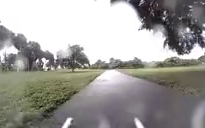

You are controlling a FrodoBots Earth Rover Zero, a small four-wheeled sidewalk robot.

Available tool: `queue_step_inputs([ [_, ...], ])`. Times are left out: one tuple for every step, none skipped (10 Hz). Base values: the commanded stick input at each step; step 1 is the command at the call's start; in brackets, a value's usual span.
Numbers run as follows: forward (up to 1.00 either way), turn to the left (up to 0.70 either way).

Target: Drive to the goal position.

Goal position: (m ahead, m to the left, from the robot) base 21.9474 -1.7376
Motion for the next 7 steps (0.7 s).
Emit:
queue_step_inputs([
  [1.0,0.0],
  [1.0,0.0],
  [1.0,0.0],
  [1.0,0.0],
  [1.0,0.0],
  [1.0,-0.09],
  [1.0,-0.21],
])
